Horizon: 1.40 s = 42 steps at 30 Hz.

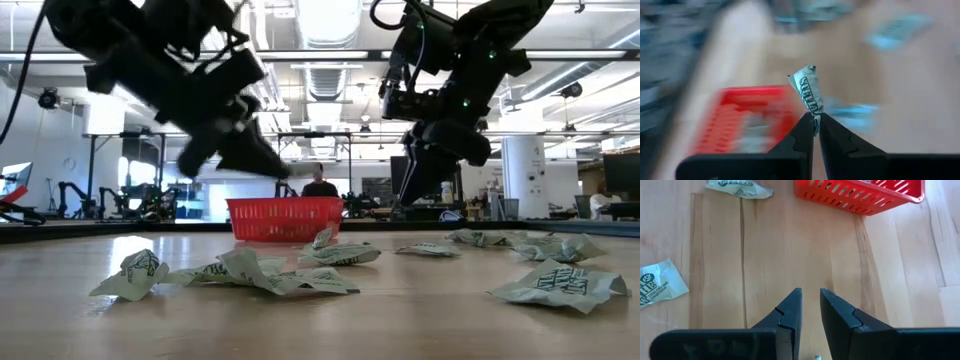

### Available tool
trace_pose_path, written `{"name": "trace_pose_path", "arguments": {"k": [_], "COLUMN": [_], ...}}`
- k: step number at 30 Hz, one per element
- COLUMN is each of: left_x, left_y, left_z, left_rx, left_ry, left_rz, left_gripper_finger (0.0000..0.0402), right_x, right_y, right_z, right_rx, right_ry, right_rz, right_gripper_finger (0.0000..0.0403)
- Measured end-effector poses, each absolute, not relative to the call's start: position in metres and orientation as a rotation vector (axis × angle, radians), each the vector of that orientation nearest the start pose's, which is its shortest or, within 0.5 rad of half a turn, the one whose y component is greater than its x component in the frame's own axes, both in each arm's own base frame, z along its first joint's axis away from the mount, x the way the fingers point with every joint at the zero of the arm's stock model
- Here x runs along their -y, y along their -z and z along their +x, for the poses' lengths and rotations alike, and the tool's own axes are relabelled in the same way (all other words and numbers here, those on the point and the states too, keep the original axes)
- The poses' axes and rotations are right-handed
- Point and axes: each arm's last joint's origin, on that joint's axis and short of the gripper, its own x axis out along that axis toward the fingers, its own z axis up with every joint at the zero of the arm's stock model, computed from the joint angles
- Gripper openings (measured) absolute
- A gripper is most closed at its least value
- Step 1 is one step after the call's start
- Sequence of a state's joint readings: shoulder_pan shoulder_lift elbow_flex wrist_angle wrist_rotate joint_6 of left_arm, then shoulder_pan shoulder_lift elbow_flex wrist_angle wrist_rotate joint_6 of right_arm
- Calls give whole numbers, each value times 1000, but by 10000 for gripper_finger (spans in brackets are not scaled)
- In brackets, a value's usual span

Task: Pick and place items into bin
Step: Put the stevia packet into the red bin

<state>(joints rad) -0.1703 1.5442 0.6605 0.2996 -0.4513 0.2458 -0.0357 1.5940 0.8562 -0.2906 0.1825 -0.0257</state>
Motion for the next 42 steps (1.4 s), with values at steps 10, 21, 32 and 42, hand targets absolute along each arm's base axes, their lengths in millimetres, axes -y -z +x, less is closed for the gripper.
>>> {"name": "trace_pose_path", "arguments": {"k": [10, 21, 32, 42], "left_x": [14, -2, -2, -3], "left_y": [-183, -174, -172, -173], "left_z": [277, 273, 272, 272], "left_rx": [-589, -692, -707, -706], "left_ry": [-621, -654, -650, -672], "left_rz": [547, 578, 586, 590], "left_gripper_finger": [8, 9, 115, 173], "right_x": [16, 15, 8, -21], "right_y": [-166, -166, -158, -151], "right_z": [299, 300, 305, 303], "right_rx": [-1001, -989, -994, -1011], "right_ry": [188, 205, -1, -183], "right_rz": [-93, -45, 171, 271], "right_gripper_finger": [57, 57, 57, 57]}}
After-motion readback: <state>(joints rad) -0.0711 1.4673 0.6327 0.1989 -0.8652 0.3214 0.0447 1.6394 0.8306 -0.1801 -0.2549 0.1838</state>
